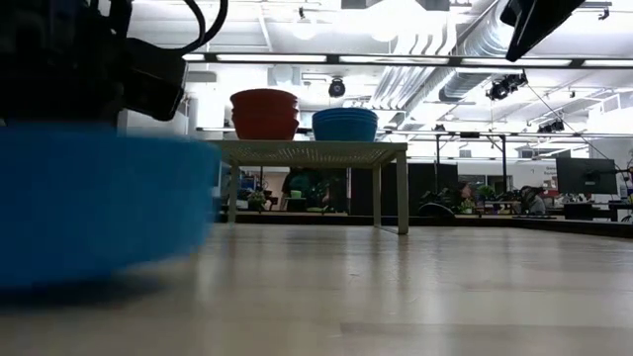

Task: Pick & Place Mini bowls
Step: Stack the blue bowl on top of the stacked blue bowls on the shelf

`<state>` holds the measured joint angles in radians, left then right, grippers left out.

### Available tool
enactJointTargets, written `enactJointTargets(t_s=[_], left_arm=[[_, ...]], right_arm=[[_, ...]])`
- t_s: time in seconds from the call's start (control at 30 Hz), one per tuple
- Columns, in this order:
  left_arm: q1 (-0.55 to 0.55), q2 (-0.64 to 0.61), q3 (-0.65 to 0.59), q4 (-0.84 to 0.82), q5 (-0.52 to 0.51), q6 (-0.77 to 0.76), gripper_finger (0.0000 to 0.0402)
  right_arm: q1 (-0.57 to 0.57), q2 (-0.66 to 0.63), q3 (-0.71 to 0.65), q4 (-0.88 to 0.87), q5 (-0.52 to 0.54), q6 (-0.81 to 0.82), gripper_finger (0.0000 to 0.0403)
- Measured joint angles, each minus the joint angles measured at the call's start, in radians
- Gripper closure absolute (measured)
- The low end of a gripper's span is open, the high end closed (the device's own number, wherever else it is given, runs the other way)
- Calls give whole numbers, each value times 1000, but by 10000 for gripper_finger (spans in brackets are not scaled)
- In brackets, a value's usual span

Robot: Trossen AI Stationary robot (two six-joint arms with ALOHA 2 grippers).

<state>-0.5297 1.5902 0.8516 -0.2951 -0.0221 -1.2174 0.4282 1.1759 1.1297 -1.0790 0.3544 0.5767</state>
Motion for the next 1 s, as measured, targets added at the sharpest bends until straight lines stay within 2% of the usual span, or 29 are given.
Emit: enactJointTargets(t_s=[0.07,0.2,0.3,0.5,0.6,0.73,1.0], left_arm=[[0,0,0,2,1,-11,389],[0,0,0,22,11,-26,396],[0,0,1,31,-31,-52,398],[1,0,45,53,-207,-70,399],[13,0,99,54,-335,-40,400],[49,0,201,53,-512,68,400],[164,-1,461,25,-776,486,401]], right_arm=[[0,0,0,0,-9,-18,258],[0,-7,0,0,-19,-50,258],[0,-22,0,0,-19,-62,258],[-5,-65,0,2,19,-88,258],[-10,-93,0,17,60,-88,258],[-10,-123,0,68,132,-88,258],[-10,-170,1,226,192,-156,258]])
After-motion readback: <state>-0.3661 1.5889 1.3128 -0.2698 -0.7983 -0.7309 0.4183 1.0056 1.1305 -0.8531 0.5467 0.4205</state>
